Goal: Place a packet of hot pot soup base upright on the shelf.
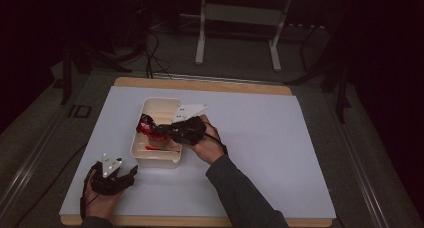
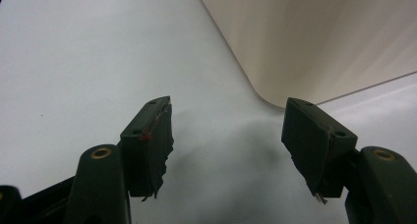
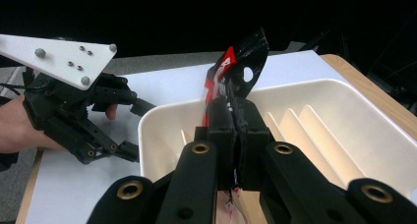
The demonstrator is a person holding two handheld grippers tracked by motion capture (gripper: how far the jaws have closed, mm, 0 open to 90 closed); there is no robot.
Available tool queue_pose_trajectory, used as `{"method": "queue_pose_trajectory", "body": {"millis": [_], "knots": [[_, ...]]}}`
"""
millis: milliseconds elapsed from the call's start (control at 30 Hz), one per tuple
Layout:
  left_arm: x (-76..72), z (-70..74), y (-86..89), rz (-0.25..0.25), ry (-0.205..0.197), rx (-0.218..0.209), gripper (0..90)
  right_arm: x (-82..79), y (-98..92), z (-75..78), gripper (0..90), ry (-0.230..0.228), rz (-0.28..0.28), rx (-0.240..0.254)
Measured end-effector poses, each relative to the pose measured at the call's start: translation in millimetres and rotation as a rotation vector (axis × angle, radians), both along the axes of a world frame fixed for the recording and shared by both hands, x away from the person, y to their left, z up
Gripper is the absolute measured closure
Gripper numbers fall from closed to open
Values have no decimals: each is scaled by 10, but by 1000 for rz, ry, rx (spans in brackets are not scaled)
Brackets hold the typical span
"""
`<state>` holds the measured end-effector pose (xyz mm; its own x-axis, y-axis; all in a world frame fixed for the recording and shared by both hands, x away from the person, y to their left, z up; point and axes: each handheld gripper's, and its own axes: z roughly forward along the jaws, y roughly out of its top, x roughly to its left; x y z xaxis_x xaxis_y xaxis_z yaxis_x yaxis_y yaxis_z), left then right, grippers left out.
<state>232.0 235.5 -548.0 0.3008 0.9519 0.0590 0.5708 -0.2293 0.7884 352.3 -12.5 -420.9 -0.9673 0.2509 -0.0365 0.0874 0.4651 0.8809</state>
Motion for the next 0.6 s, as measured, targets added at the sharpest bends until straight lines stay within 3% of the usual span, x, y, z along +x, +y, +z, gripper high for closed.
{"method": "queue_pose_trajectory", "body": {"millis": [600], "knots": [[-3, 1, 3, -2, -1, 5, 361, 30, -3, -132, 873, 34, 2, 8]]}}
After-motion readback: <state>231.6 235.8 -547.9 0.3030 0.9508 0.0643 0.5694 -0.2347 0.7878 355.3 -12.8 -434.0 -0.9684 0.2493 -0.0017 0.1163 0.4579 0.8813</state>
